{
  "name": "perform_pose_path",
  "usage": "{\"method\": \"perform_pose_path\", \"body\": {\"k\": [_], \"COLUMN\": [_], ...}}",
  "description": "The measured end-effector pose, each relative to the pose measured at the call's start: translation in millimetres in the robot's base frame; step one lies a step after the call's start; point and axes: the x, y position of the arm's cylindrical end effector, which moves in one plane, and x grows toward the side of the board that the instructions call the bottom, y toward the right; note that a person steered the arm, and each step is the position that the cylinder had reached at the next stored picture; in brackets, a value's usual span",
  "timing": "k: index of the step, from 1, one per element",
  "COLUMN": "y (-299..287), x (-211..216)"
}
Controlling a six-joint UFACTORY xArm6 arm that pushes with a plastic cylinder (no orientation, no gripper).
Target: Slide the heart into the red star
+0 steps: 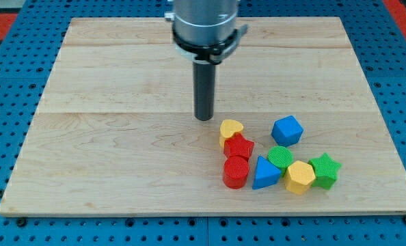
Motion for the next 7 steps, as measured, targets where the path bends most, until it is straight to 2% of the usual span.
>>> {"method": "perform_pose_path", "body": {"k": [1, 2, 3, 4, 7], "y": [46, 62, 60, 60, 63], "x": [27, 27, -36, -58, -75]}}
